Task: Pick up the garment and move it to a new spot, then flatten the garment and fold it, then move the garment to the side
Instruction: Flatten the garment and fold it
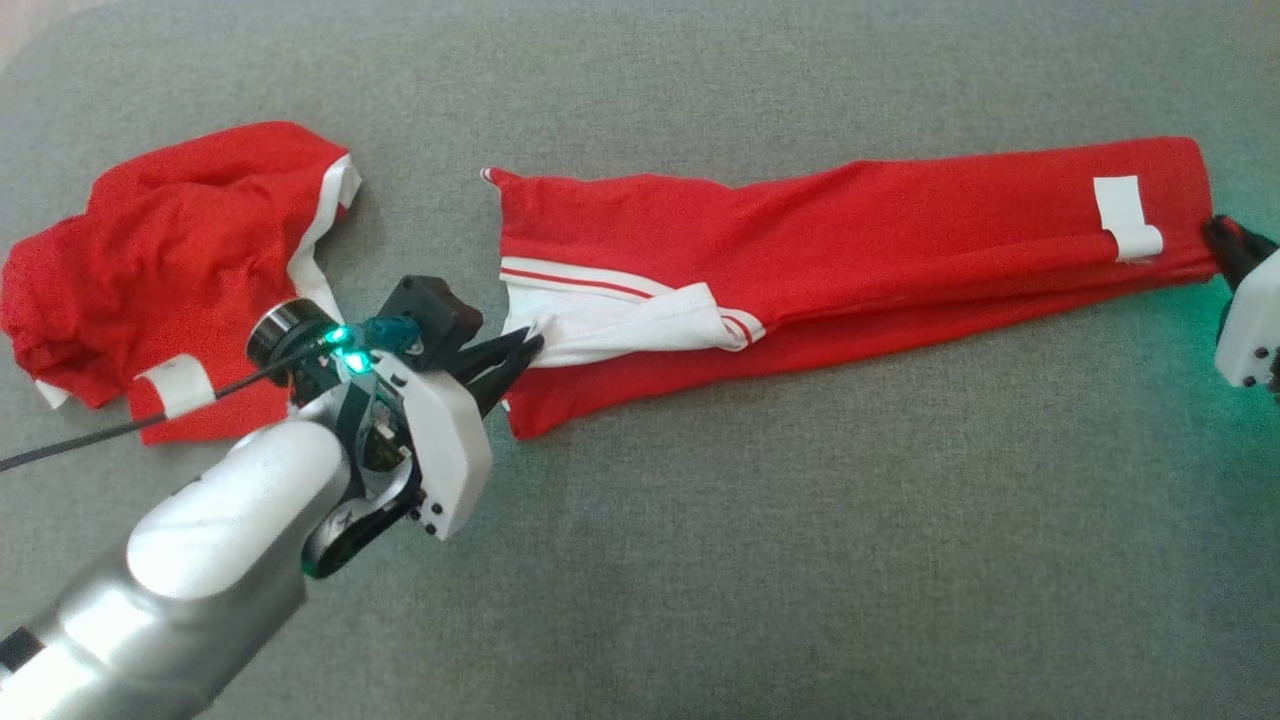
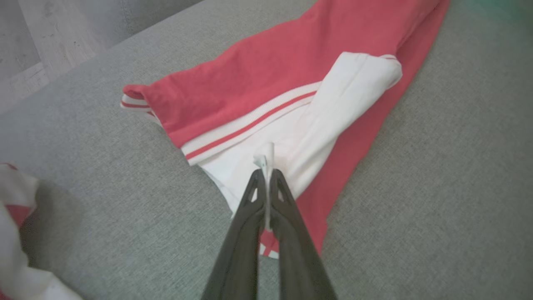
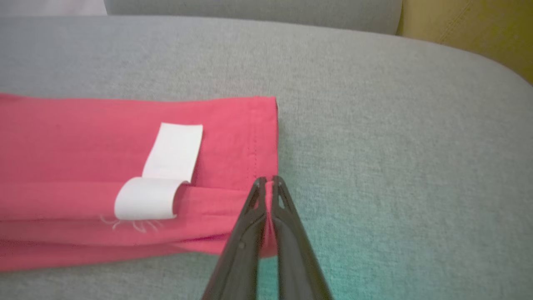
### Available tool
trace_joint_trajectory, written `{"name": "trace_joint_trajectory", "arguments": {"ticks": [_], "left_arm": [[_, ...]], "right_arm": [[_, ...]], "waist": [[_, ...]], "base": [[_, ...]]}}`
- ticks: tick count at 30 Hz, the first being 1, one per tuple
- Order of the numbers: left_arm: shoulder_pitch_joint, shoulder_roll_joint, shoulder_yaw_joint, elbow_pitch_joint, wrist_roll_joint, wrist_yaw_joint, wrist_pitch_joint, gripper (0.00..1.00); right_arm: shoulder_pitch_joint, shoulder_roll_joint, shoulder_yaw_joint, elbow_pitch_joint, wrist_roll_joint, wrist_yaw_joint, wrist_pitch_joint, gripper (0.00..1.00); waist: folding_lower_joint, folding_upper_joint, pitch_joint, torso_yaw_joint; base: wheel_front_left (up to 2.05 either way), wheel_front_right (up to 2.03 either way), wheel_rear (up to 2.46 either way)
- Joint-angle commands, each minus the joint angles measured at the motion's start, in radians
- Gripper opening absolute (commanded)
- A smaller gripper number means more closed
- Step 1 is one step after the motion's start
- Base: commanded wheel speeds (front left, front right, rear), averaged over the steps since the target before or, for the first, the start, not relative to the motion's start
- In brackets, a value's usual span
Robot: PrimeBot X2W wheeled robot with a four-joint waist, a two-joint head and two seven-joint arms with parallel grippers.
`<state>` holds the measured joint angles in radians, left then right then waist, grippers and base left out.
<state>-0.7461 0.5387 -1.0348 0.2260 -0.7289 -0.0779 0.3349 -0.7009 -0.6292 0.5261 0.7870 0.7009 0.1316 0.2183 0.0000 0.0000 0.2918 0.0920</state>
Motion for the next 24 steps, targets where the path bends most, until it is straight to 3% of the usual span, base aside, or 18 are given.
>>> {"name": "trace_joint_trajectory", "arguments": {"ticks": [1, 5, 6, 7, 8, 11, 15, 21, 24], "left_arm": [[-0.024, 0.031, 0.034, -0.021, 0.019, 0.009, 0.005, 0.0], [-0.024, 0.019, 0.017, -0.006, 0.035, 0.011, 0.003, 0.0], [-0.023, 0.015, 0.013, -0.001, 0.038, 0.012, 0.002, 0.08], [-0.022, 0.012, 0.008, 0.0, 0.041, 0.009, -0.001, 0.47], [-0.021, 0.009, 0.008, 0.002, 0.042, 0.01, -0.01, 1.0], [-0.027, 0.006, 0.019, 0.013, 0.055, 0.03, -0.039, 1.0], [-0.042, -0.016, 0.088, 0.038, 0.064, 0.111, -0.143, 1.0], [-0.019, -0.096, 0.256, 0.076, 0.028, 0.262, -0.426, 1.0], [0.023, -0.13, 0.313, 0.088, 0.006, 0.299, -0.541, 1.0]], "right_arm": [[0.017, -0.05, 0.022, -0.017, -0.003, -0.001, 0.012, 0.0], [0.012, -0.05, 0.029, -0.005, 0.0, -0.001, 0.021, 0.0], [0.007, -0.047, 0.022, 0.0, 0.004, -0.001, 0.013, 0.89], [0.004, -0.039, 0.012, 0.004, 0.018, -0.001, 0.011, 1.0], [-0.001, -0.031, 0.003, 0.005, 0.033, -0.001, 0.009, 1.0], [-0.021, -0.027, -0.025, 0.001, 0.049, -0.001, -0.03, 1.0], [-0.044, 0.008, -0.088, -0.038, 0.095, -0.001, -0.129, 1.0], [-0.021, 0.074, -0.148, -0.139, 0.091, -0.001, -0.348, 1.0], [0.015, 0.131, -0.19, -0.177, 0.052, -0.001, -0.44, 1.0]], "waist": [[0.0, 0.0, 0.008, -0.005], [0.0, 0.0, 0.013, -0.01], [0.0, 0.0, 0.013, -0.012], [0.0, 0.0, 0.011, -0.015], [0.0, 0.0, 0.008, -0.018], [0.0, 0.0, -0.005, -0.024], [0.0, 0.0, -0.039, -0.028], [0.0, 0.0, -0.11, -0.024], [0.0, 0.0, -0.143, -0.019]], "base": [[0.0, 0.0, 0.0], [0.0, 0.0, 0.0], [0.0, 0.0, 0.0], [0.0, 0.0, 0.0], [0.0, 0.0, 0.0], [0.0, 0.0, 0.0], [0.0, 0.0, 0.0], [0.0, 0.0, 0.0], [0.0, 0.0, 0.0]]}}
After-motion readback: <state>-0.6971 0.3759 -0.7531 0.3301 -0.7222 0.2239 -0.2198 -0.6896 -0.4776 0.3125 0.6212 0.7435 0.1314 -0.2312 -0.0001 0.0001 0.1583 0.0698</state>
